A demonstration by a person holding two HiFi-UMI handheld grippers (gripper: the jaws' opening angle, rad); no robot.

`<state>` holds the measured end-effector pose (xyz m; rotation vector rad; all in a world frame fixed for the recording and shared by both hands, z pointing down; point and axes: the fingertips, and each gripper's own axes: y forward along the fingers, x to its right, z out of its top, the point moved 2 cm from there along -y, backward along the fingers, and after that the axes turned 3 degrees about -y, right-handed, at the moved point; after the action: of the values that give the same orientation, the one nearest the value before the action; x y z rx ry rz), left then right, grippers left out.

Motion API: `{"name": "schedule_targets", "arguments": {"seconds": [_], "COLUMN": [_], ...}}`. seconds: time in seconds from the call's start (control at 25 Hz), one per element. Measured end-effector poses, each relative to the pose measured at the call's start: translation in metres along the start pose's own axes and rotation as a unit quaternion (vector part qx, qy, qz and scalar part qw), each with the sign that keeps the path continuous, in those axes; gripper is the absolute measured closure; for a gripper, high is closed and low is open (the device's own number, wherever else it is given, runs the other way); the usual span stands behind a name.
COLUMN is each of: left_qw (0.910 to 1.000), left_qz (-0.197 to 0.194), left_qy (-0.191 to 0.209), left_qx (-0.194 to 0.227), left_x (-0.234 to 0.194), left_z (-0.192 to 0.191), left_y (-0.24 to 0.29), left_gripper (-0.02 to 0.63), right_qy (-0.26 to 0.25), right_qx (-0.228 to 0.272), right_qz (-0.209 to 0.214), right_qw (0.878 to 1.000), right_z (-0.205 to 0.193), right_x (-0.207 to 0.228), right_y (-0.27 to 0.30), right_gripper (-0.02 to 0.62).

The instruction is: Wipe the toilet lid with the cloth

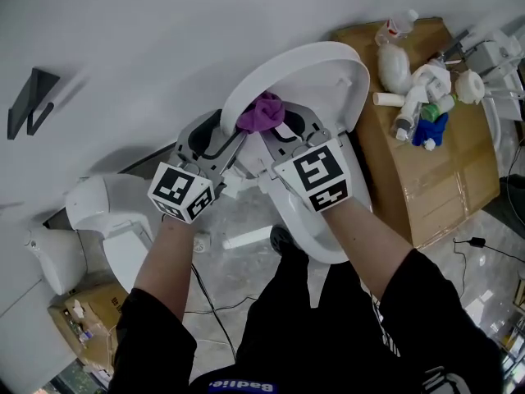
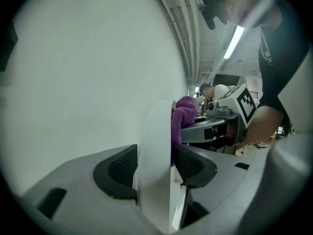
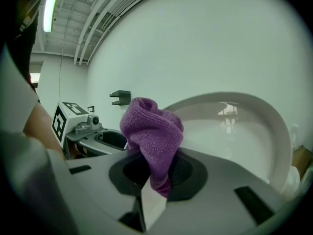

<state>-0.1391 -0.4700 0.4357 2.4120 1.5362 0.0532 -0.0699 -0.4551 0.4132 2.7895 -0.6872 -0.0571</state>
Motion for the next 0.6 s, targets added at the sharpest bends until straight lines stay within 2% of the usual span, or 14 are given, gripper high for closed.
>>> {"name": "schedule_targets", "arguments": {"seconds": [0.16, 0.6], "left_qw": [0.9999, 0.9993], "left_qz": [0.013, 0.038], "left_qy": [-0.001, -0.002], "left_qx": [0.002, 0.001], "left_x": [-0.005, -0.006], "left_z": [0.000, 0.000], "left_y": [0.001, -0.001], "left_gripper": [0.382, 0.400], "right_qy": [0.006, 0.007], "right_qx": [0.001, -0.015], "right_qz": [-0.030, -0.120], "right_qw": [1.000, 0.993], "right_z": [0.001, -0.020], "right_x": [0.024, 0.130], "right_y": [-0.001, -0.039], "right_gripper": [0.529, 0.529]}}
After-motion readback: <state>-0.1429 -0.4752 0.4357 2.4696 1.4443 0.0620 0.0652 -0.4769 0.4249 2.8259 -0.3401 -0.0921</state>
